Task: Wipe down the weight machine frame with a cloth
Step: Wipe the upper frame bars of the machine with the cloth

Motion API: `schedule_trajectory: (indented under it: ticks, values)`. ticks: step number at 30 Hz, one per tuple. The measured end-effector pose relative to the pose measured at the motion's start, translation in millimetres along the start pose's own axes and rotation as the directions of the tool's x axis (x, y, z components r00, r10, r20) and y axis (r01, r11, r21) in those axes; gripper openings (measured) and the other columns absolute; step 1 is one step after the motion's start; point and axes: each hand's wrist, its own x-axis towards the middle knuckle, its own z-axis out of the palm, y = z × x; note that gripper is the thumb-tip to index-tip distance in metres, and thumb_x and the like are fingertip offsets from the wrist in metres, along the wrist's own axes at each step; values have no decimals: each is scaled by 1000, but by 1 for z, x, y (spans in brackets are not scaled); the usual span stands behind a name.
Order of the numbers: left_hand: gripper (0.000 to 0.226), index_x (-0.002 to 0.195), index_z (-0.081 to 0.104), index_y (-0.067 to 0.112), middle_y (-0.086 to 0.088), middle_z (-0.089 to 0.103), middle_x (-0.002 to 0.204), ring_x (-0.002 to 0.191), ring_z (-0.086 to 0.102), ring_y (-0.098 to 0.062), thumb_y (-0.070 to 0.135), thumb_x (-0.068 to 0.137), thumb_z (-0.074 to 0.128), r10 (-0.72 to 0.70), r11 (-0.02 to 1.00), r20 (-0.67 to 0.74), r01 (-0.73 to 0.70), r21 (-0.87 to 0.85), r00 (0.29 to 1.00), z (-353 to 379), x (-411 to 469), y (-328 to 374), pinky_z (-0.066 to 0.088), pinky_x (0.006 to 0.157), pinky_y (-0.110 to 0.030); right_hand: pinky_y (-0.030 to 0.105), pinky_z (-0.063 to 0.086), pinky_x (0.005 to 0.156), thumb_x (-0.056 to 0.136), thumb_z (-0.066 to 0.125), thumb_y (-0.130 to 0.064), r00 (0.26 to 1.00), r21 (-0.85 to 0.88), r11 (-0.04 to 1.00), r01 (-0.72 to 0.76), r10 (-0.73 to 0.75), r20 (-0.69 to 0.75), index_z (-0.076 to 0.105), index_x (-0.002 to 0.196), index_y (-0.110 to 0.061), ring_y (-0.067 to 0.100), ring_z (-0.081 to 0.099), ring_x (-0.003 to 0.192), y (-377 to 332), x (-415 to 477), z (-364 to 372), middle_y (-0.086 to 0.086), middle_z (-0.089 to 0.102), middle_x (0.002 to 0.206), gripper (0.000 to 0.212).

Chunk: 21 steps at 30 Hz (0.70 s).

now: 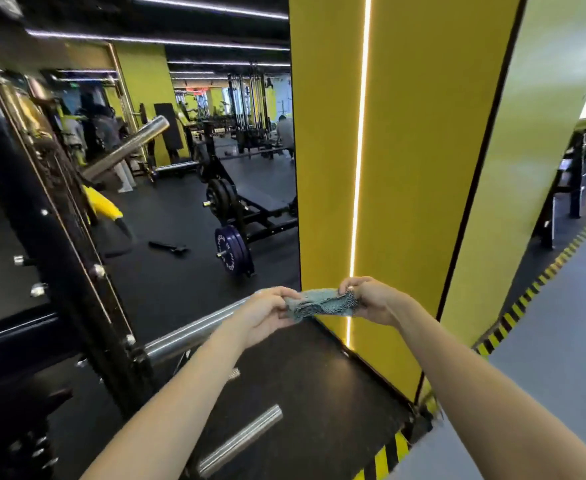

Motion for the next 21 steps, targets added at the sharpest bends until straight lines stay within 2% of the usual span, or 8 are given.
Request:
schedule_trajectory:
  ticks: [4,7,9,12,15,16,18,21]
  values:
    - [31,78,62,-1,-19,64,96,81,60,-28,7,91,35,83,993,-115,-91,-69,990,32,54,51,55,69,-38,31,57,63,93,29,2,991,31,997,76,-79,107,55,69,0,31,61,91,-68,40,-45,24,61,102,35]
    - [17,73,54,10,-11,60,91,79,60,-20,5,88,62,180,976,-245,-142,165,953,42,79,80,52,68,-32,32,54,67,98,36,-20,977,-50,991,120,-109,181,60,62,-6,28,60,87,-108,70,-51,20,61,99,45]
    - [25,85,56,13,-12,60,93,81,60,-21,-8,79,67,291,923,-316,-179,340,903,38,90,100,49,72,-33,30,52,65,93,61,-31,974,-181,968,177,-146,171,61,58,-11,28,62,82,-133,93,-38,15,64,90,40]
    - [54,113,54,22,-7,55,107,97,55,-20,-8,72,72,519,743,-415,-154,651,747,27,92,137,47,78,-28,43,54,75,77,81,-27,957,-360,889,282,-237,164,53,64,-17,24,60,79,-164,121,-4,9,62,81,32]
    - [65,126,50,18,-3,55,108,100,51,-17,-1,69,76,701,564,-417,-92,821,579,16,91,176,42,78,-26,33,49,61,74,83,-23,924,-417,826,379,-311,222,57,92,-17,18,58,78,-192,137,31,4,60,88,32]
    - [64,126,51,16,-4,57,107,98,53,-18,0,70,76,738,527,-405,-86,846,540,12,91,186,43,79,-28,29,46,58,76,81,-19,913,-440,804,400,-311,264,59,97,-16,17,59,74,-201,142,39,4,61,87,31]
    - [55,123,53,15,-8,61,101,92,57,-20,2,73,74,781,486,-391,-82,870,487,6,92,208,45,78,-29,26,42,56,82,75,-13,891,-457,773,440,-311,330,64,87,-13,14,54,63,-218,152,54,3,60,75,12]
    - [36,112,60,13,-8,63,100,91,58,-17,2,79,71,821,507,-420,-156,848,386,0,93,234,45,74,-23,29,44,63,85,70,-10,880,-377,808,453,-336,336,65,78,-12,17,55,65,-244,166,68,6,62,73,9]
